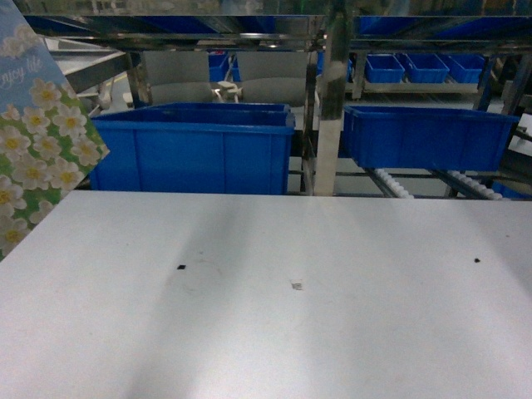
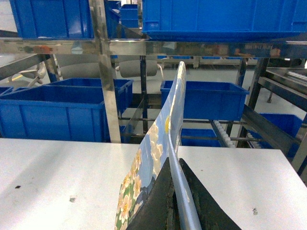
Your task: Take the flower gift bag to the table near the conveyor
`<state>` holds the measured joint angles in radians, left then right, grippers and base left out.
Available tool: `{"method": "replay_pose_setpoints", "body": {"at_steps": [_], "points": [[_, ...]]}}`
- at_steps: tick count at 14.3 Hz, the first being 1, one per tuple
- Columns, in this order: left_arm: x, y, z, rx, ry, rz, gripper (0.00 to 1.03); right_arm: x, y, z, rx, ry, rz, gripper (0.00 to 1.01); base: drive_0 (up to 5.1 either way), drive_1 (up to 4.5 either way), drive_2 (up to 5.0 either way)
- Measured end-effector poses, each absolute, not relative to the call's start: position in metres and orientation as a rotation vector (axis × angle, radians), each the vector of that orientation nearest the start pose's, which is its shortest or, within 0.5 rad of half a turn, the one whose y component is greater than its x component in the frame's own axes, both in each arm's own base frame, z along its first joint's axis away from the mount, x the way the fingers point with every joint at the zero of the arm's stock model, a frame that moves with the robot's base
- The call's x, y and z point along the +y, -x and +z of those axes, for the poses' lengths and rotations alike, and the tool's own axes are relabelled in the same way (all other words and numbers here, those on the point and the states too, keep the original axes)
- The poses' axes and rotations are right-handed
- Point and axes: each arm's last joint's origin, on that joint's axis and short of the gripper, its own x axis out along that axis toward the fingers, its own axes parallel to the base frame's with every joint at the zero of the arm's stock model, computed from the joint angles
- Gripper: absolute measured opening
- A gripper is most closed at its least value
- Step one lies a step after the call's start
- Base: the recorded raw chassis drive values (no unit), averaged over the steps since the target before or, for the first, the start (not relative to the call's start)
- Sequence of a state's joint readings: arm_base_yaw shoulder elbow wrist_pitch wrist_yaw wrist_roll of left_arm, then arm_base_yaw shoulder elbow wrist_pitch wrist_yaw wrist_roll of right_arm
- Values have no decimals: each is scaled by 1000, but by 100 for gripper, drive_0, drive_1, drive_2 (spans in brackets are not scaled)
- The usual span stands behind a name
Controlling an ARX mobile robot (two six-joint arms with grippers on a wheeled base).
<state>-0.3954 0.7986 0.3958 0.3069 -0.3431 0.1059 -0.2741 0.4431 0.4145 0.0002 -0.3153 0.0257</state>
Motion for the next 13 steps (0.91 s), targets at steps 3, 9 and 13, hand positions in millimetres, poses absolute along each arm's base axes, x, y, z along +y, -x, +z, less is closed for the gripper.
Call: {"method": "replay_pose_setpoints", "body": {"at_steps": [3,9,13], "points": [[-60,-169,243,86,-140,-50,2,-25,-121,267,29,-34,45,2,-168,79,79],[-60,-169,244,80,-138,-55,2,-25,-121,267,26,-33,44,2,0,215,-216],[-60,-169,243,84,-140,-56,2,-25,-121,267,28,-34,44,2,1,429,-427]]}}
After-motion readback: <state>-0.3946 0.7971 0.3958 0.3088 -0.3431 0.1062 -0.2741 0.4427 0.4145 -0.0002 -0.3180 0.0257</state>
